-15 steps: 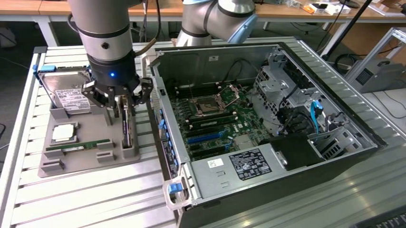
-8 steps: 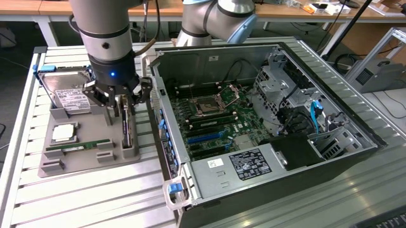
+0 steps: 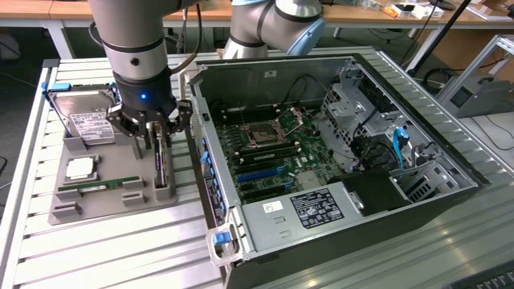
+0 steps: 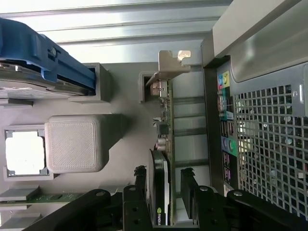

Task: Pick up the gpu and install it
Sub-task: 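Pick up the gpu and move the gpu toward the slot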

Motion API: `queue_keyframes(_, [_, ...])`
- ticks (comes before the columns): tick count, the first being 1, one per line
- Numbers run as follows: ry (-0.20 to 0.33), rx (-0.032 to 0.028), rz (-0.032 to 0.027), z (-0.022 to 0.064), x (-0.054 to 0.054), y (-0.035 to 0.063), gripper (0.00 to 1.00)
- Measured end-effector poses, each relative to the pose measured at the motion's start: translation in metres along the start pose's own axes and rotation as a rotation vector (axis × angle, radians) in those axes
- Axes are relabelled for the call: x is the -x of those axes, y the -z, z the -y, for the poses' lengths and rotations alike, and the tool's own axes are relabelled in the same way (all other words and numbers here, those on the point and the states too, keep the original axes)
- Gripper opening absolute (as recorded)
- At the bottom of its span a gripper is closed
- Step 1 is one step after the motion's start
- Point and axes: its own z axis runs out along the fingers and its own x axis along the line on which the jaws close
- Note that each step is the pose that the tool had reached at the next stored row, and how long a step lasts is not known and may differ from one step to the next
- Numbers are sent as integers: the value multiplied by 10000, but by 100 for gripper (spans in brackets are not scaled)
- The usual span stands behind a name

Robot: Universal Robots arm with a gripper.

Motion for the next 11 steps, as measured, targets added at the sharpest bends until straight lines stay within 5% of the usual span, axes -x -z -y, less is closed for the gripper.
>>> queue_keyframes(11, [0,-1,-2,-2,-3,-86,42])
